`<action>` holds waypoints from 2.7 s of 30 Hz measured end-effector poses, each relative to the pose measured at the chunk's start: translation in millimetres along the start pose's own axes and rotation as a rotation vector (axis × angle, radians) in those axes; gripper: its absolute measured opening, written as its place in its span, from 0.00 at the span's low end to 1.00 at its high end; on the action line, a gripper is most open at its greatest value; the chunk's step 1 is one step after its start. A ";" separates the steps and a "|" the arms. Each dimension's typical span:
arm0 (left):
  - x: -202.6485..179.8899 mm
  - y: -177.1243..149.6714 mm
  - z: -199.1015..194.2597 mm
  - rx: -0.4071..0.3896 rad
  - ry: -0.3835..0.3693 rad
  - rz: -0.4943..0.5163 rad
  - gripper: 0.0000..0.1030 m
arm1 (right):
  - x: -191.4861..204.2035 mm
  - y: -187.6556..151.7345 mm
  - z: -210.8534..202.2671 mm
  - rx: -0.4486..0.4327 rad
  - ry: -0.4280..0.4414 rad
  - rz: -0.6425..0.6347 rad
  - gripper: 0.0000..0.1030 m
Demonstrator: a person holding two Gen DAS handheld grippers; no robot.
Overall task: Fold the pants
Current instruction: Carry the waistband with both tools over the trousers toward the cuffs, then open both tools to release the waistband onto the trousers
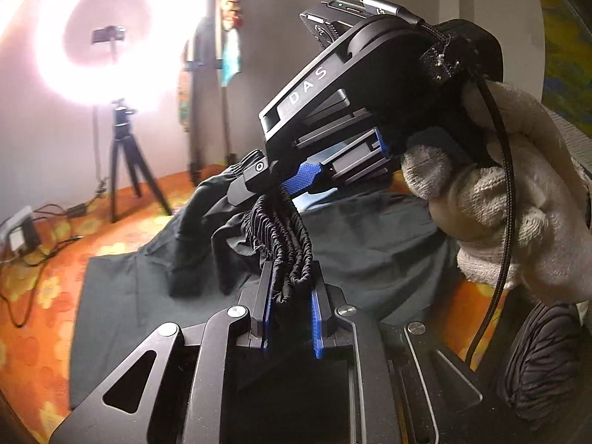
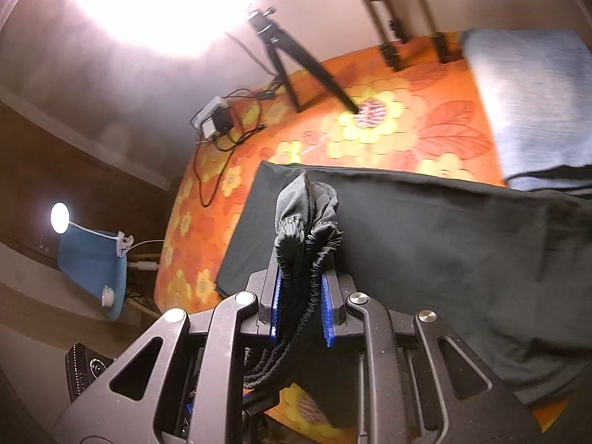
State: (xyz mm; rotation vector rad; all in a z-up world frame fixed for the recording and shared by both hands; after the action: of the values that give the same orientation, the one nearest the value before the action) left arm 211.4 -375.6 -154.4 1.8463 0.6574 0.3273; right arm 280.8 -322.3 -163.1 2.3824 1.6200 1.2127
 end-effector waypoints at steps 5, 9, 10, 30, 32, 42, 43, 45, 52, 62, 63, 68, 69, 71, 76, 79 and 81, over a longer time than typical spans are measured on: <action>-31.7 1.1 18.3 0.005 -0.038 0.003 0.14 | -31.7 -0.7 -23.3 -0.008 -0.026 0.014 0.18; -57.1 1.7 34.4 0.015 -0.078 0.004 0.14 | -62.0 -2.8 -43.5 -0.014 -0.060 0.017 0.18; -62.7 1.8 37.9 0.017 -0.087 0.009 0.14 | -68.8 -3.0 -48.3 -0.015 -0.067 0.019 0.18; -185.0 3.4 115.6 0.042 -0.253 0.057 0.14 | -213.2 8.6 -130.4 -0.049 -0.277 0.084 0.18; -193.6 3.9 123.4 0.047 -0.263 0.056 0.14 | -225.5 10.5 -135.9 -0.054 -0.292 0.090 0.18; -207.8 -7.8 141.3 0.092 -0.288 0.029 0.14 | -270.0 14.8 -139.1 -0.057 -0.329 0.113 0.18; -209.3 -9.1 140.5 0.096 -0.292 0.032 0.15 | -272.1 15.9 -138.1 -0.059 -0.332 0.112 0.18; -213.0 -12.0 135.8 0.103 -0.298 0.048 0.22 | -277.3 19.1 -136.4 -0.066 -0.345 0.108 0.18; -189.8 -10.3 101.6 0.118 -0.288 0.027 0.30 | -287.7 25.7 -127.0 -0.062 -0.353 0.090 0.17; -52.6 -7.8 24.6 0.122 -0.052 -0.066 0.31 | -305.8 28.0 -128.7 -0.078 -0.440 0.032 0.26; -39.7 -10.8 22.2 0.125 -0.025 -0.072 0.31 | -305.2 29.2 -133.0 -0.086 -0.472 0.011 0.27; 29.6 -35.4 -2.2 0.166 0.126 -0.090 0.31 | -284.5 33.7 -160.3 -0.163 -0.550 -0.077 0.31; 41.0 -40.2 -6.4 0.173 0.151 -0.098 0.31 | -279.5 34.1 -165.5 -0.178 -0.554 -0.090 0.32; 66.4 -51.0 -15.7 0.190 0.203 -0.117 0.31 | -268.7 31.6 -171.0 -0.189 -0.566 -0.128 0.36; 106.4 -69.9 -34.9 0.202 0.281 -0.198 0.35 | -240.5 12.8 -175.7 -0.202 -0.550 -0.187 0.37; 121.2 -82.7 -39.8 0.217 0.291 -0.243 0.50 | -225.9 -3.9 -168.6 -0.171 -0.512 -0.204 0.37; 126.6 -94.0 -38.7 0.239 0.280 -0.292 0.50 | -227.0 -15.1 -161.7 -0.142 -0.512 -0.204 0.37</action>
State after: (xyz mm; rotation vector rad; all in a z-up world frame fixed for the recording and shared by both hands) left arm 267.3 -248.4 -238.5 1.9119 1.1888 0.3268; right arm 135.3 -559.0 -188.7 2.1359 1.4982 0.5929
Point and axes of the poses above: each gripper's, at about its wrist camera, not at the fingertips, and z roughly the way its jaws point, x to its left, y to its top, the point moved 10 cm from there along z, roughly the way its jaws point, and after that the axes turned 13 degrees about -x, right-handed, at the moved point
